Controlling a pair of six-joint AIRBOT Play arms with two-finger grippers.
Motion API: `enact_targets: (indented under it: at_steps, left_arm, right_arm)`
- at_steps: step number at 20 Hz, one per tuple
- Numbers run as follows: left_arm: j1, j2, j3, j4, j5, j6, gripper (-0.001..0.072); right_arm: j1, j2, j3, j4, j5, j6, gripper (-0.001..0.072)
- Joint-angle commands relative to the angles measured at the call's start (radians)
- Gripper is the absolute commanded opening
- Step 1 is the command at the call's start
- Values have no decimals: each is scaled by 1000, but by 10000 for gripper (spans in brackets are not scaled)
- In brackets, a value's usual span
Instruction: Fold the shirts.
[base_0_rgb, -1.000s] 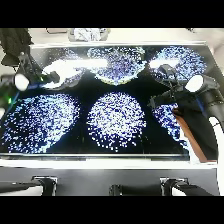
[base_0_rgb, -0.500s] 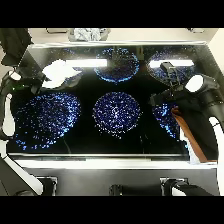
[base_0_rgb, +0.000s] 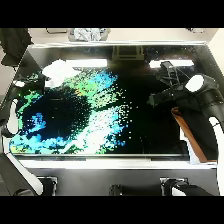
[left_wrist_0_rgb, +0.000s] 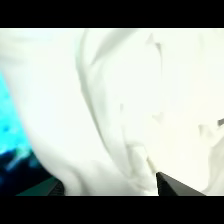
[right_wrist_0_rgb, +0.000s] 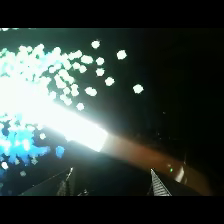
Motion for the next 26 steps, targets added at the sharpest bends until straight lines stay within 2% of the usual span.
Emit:
enact_targets:
  at_steps: [1, 2, 3, 4, 5, 6, 7, 9, 11, 13, 14, 15, 19, 21, 26]
  left_arm:
    - [-15, -28, -1, -140, 141, 54, 716]
    - [-19, -34, -1, -160, 153, 50, 714]
    - [-22, -40, -1, -178, 152, 41, 638]
    - [-25, -43, -1, -189, 149, 26, 360]
    - [-27, -43, -1, -211, 137, 26, 31]
    - [-27, -38, 6, -241, 115, 45, 36]
    - [-27, -27, 22, -273, 92, 98, 34]
    - [-33, 37, 61, -333, 58, 270, 34]
    - [-46, 183, 66, -393, -14, 492, 33]
    - [-63, 380, 65, -397, -158, 693, 33]
    - [-73, 487, 64, -396, -238, 761, 33]
    - [-87, 583, 64, -389, -301, 793, 33]
    - [-154, 929, 36, -317, -351, 783, 34]
    - [-203, 1056, 1, -237, -359, 682, 34]
    - [-362, 1170, -132, -142, -487, 600, 35]
  right_arm:
    - [1, -1, 0, 21, 2, 0, 564]
    - [1, -1, 0, 21, 2, 1, 564]
    - [1, -1, 0, 21, 2, 0, 564]
    - [1, -1, 0, 21, 1, 0, 564]
    - [1, -1, 0, 20, -2, 0, 564]
    - [0, -1, 0, 16, -3, 0, 564]
    - [0, -1, 0, 10, -2, -1, 565]
    - [-2, 0, 1, 2, -17, -14, 565]
    - [-2, 3, 32, 2, 3, -61, 558]
    - [-2, 25, 90, -6, 42, -99, 557]
    - [-2, 48, 125, -22, 60, -98, 557]
    - [-2, 79, 154, -34, 70, -98, 557]
    - [-2, 258, 224, -60, 75, -98, 557]
    - [-2, 365, 224, -60, 99, -91, 558]
    - [-2, 549, 224, -126, 198, -51, 558]
